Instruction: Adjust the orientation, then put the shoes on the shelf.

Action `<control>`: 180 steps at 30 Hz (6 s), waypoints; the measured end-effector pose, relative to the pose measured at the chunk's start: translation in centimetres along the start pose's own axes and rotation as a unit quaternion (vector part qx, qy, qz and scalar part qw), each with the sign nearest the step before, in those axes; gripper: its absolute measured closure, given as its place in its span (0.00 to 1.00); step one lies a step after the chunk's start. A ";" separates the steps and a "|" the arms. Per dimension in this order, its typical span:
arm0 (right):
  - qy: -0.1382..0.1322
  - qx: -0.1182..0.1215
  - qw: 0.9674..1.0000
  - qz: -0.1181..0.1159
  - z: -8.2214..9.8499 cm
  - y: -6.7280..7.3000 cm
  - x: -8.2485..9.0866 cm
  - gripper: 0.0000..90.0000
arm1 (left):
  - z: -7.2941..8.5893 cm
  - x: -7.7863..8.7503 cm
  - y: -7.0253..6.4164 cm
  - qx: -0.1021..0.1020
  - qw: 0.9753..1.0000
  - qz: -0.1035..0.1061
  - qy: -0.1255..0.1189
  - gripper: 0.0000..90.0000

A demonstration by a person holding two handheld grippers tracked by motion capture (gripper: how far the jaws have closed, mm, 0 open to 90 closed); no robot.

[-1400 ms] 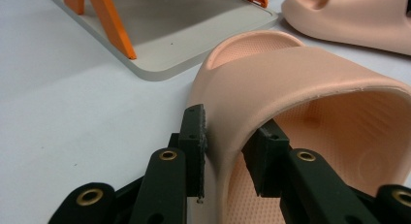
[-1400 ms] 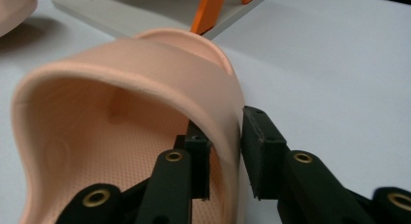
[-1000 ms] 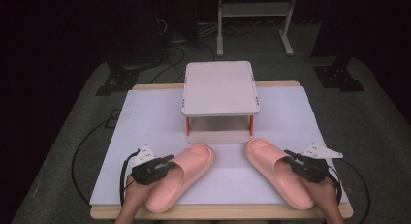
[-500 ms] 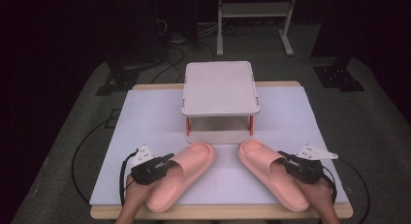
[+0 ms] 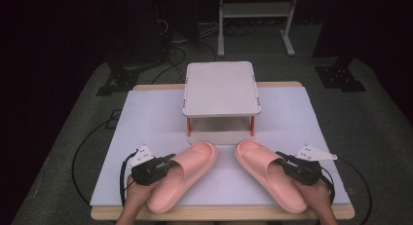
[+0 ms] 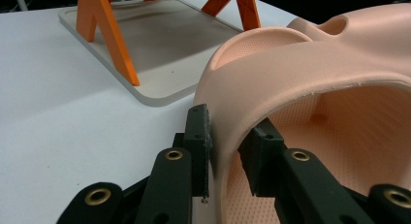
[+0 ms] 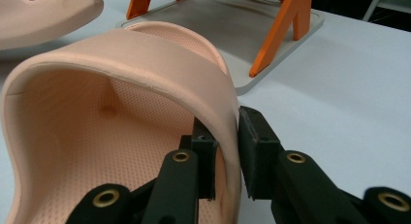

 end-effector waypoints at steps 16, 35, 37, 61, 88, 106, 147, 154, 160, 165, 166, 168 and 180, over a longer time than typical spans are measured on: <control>-0.009 0.007 1.000 -0.016 -1.2 1.6 -1.2 0.87 | -0.5 -0.5 -0.9 -0.014 1.000 0.000 0.006 0.83; -0.025 0.009 1.000 -0.008 -2.7 2.4 -0.6 0.87 | -2.9 -0.5 -2.0 -0.025 1.000 -0.006 -0.012 0.83; -0.029 0.010 1.000 -0.007 -2.9 2.5 -0.4 0.87 | -3.6 -0.1 -2.1 -0.031 0.999 -0.008 -0.018 0.83; -0.049 0.038 0.998 -0.012 -8.0 4.3 1.8 0.86 | -8.9 3.4 -1.4 -0.056 0.998 -0.007 -0.038 0.83; -0.067 0.050 0.996 0.000 -13.2 3.8 1.5 0.87 | -13.0 3.8 0.8 -0.035 0.997 -0.013 -0.061 0.83; -0.067 0.047 0.997 0.011 -15.5 2.3 0.4 0.86 | -15.1 2.5 2.2 -0.028 0.998 -0.023 -0.059 0.83; -0.056 0.040 0.997 0.034 -19.5 -0.5 -2.1 0.86 | -18.5 -0.3 5.0 -0.014 0.998 -0.042 -0.048 0.82; -0.057 0.042 0.997 0.042 -20.0 -1.0 -2.4 0.85 | -19.2 -1.1 5.3 -0.010 0.998 -0.048 -0.044 0.82; -0.052 0.038 0.997 0.043 -20.4 -1.8 -2.9 0.85 | -19.4 -1.9 5.6 -0.008 0.998 -0.052 -0.038 0.82; -0.046 0.029 0.998 0.044 -20.4 -2.6 -3.5 0.85 | -19.4 -2.6 5.8 -0.004 0.998 -0.057 -0.031 0.82; -0.046 0.029 0.998 0.044 -20.4 -2.6 -3.5 0.85 | -19.5 -2.7 5.9 -0.005 0.998 -0.057 -0.030 0.82; -0.045 0.026 0.998 0.044 -20.4 -2.8 -3.7 0.85 | -19.5 -3.0 6.0 -0.002 0.998 -0.059 -0.028 0.82; -0.049 0.010 0.998 0.046 -20.7 -3.9 -4.1 0.85 | -19.8 -3.8 6.4 0.005 0.997 -0.067 -0.023 0.82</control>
Point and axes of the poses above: each handheld gripper's, and its own axes: x roughly backward along the jaws, z roughly out of its underside, y roughly to its left, the point moved 4 cm from there along -x, roughly forward along the jaws, and after that the axes turned 15 degrees about -z, right-handed, at the moved point
